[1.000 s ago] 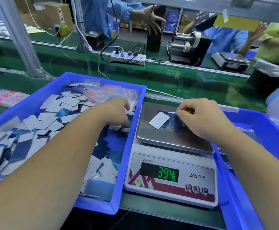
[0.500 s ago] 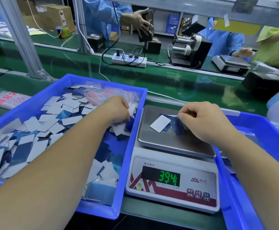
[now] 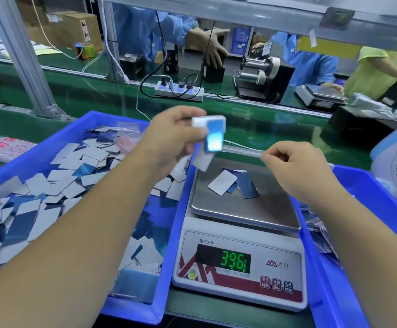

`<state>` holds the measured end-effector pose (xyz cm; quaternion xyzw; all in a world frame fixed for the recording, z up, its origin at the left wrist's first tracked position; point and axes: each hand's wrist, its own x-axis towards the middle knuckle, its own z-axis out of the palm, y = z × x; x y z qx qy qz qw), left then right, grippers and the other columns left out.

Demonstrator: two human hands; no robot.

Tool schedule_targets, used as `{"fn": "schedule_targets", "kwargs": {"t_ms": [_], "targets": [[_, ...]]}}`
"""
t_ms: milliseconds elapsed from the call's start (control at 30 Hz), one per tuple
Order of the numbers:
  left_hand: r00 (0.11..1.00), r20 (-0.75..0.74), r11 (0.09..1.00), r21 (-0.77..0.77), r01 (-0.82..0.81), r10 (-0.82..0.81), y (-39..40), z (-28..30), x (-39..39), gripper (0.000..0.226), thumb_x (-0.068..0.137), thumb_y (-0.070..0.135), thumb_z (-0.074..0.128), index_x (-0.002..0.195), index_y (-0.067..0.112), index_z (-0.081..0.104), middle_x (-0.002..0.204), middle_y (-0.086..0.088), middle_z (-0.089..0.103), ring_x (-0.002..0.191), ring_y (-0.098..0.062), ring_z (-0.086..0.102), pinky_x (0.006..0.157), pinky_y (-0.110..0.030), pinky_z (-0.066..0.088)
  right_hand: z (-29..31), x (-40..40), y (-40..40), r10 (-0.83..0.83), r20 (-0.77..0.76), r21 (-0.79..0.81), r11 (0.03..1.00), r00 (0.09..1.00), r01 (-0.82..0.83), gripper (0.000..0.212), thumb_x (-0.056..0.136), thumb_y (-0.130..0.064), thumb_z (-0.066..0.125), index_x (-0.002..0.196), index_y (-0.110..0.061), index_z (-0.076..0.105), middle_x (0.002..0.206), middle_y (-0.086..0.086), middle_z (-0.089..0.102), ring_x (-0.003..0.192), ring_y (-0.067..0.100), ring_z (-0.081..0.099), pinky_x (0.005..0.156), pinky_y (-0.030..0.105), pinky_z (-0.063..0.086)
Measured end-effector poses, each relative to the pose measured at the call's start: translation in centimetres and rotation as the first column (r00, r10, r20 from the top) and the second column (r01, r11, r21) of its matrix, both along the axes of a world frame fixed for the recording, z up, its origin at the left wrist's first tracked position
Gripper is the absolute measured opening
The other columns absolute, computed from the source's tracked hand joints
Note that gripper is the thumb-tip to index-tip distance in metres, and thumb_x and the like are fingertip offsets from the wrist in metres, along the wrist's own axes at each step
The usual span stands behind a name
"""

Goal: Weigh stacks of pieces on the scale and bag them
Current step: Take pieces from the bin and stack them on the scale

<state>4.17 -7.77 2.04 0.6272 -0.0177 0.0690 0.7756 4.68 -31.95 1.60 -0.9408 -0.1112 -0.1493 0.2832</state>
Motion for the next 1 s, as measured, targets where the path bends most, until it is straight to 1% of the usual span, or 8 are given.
{"fn": "schedule_targets", "kwargs": {"t_ms": [133,200,333,433,500,633,833,1000], "targets": [[0.984,0.056,0.921,0.364,0.137,-0.169,-3.5,-1.3,-0.7,0.035,0.081,-0.007,0.072,0.094,0.026,0.071,0.079,0.0,0.071,0.059,-0.008,0.063,0.05,-0.02,0.05,0.0,0.6,-0.9,-0.077,-0.013,0.061,0.995,0.997,0.078,0.025,0.089,-0.021,0.057,0.066,-0.025,0.066,0.051,-0.022,0.057,0.049,0.002,0.05,0.05,0.022,0.036],[0.978,0.091,0.83,0.547,0.107,-0.187,-4.4,-2.0,-0.7,0.034,0.081,-0.001,0.072,0.095,0.03,0.07,0.084,0.007,0.072,0.073,-0.01,0.069,0.067,-0.023,0.057,-0.1,0.8,-1.1,-0.1,-0.031,0.068,0.992,0.994,0.102,0.025,0.088,-0.021,0.057,0.066,-0.024,0.066,0.051,-0.02,0.058,0.049,0.006,0.05,0.051,0.022,0.038],[0.957,0.173,0.655,0.755,0.023,-0.234,-4.7,-2.7,-0.8,0.027,0.083,0.014,0.073,0.098,0.035,0.071,0.084,0.021,0.066,0.078,0.009,0.059,0.072,-0.004,0.044,-0.1,0.9,-1.2,-0.118,-0.049,0.057,0.991,0.992,0.12,0.023,0.087,-0.022,0.056,0.066,-0.025,0.066,0.053,-0.021,0.058,0.055,0.01,0.052,0.052,0.022,0.038],[0.946,0.203,0.587,0.809,-0.016,-0.253,-4.4,-2.9,-0.6,0.012,0.085,0.023,0.073,0.094,0.032,0.073,0.083,0.027,0.059,0.085,0.017,0.051,0.072,-0.001,0.037,-0.1,0.8,-1.1,-0.106,-0.043,0.05,0.993,0.993,0.108,0.023,0.087,-0.023,0.057,0.066,-0.026,0.066,0.054,-0.023,0.059,0.054,0.007,0.052,0.049,0.021,0.035],[0.936,0.209,0.546,0.837,-0.021,-0.283,-4.3,-2.9,-0.5,0.006,0.089,0.029,0.07,0.089,0.034,0.072,0.086,0.025,0.062,0.091,0.009,0.048,0.073,-0.006,0.036,0.0,0.8,-1.1,-0.096,-0.043,0.04,0.994,0.994,0.098,0.024,0.088,-0.024,0.057,0.066,-0.026,0.065,0.055,-0.024,0.059,0.052,0.005,0.05,0.048,0.019,0.034],[0.952,0.236,0.649,0.759,-0.055,-0.196,-3.7,-2.8,-0.2,0.015,0.09,0.023,0.067,0.084,0.036,0.069,0.092,0.018,0.067,0.093,0.006,0.054,0.078,-0.002,0.038,0.0,0.7,-1.0,-0.068,-0.071,0.025,0.997,0.995,0.07,0.024,0.089,-0.024,0.056,0.067,-0.025,0.066,0.057,-0.024,0.06,0.052,-0.003,0.052,0.044,0.011,0.032],[0.981,0.189,0.693,0.712,-0.109,-0.039,-1.9,-2.7,0.2,0.023,0.089,0.014,0.062,0.08,0.034,0.067,0.064,0.03,0.057,0.058,0.007,0.05,0.053,-0.007,0.035,0.0,0.2,-0.7,-0.024,-0.102,-0.014,1.0,0.994,0.022,0.023,0.09,-0.027,0.057,0.07,-0.027,0.066,0.057,-0.026,0.059,0.056,0.001,0.053,0.05,0.015,0.035],[0.983,0.042,0.667,0.73,-0.151,0.177,0.1,-2.2,0.9,0.022,0.085,0.01,0.051,0.088,0.027,0.064,0.069,0.01,0.053,0.053,-0.001,0.05,0.047,-0.019,0.039,-0.2,0.1,-0.6,0.009,-0.087,-0.012,1.0,0.996,-0.01,0.023,0.09,-0.026,0.058,0.07,-0.026,0.067,0.056,-0.027,0.059,0.06,-0.008,0.052,0.047,0.004,0.034]]}}
